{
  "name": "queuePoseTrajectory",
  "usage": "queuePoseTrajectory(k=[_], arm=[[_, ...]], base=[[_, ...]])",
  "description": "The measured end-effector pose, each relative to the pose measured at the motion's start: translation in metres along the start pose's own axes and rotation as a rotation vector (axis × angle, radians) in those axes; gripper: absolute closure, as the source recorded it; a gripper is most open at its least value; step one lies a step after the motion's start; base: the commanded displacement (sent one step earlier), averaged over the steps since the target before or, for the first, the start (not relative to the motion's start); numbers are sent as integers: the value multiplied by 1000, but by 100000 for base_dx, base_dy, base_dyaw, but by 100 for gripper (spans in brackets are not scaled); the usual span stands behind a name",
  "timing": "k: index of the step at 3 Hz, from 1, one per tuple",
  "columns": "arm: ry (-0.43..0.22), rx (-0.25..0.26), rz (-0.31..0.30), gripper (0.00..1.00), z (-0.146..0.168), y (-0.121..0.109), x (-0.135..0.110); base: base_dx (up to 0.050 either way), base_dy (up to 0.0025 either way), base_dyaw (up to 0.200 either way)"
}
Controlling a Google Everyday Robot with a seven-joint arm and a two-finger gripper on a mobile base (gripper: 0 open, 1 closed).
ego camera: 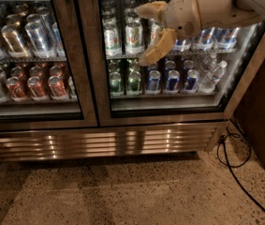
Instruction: Open right fridge door
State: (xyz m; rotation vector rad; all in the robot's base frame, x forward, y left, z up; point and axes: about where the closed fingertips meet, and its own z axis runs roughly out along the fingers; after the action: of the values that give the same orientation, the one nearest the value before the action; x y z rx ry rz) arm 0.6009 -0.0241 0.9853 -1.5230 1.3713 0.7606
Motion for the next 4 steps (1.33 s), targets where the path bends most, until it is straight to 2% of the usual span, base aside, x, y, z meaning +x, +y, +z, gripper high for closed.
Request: queuePoseTrajectory(k=[2, 3, 4], arm=[[119, -174, -133, 0, 74, 28, -35], [119, -174, -133, 0, 74, 28, -35], [111, -205, -76, 0, 91, 28, -14]], base=[[0, 0, 0], [0, 0, 0], [0, 0, 0]])
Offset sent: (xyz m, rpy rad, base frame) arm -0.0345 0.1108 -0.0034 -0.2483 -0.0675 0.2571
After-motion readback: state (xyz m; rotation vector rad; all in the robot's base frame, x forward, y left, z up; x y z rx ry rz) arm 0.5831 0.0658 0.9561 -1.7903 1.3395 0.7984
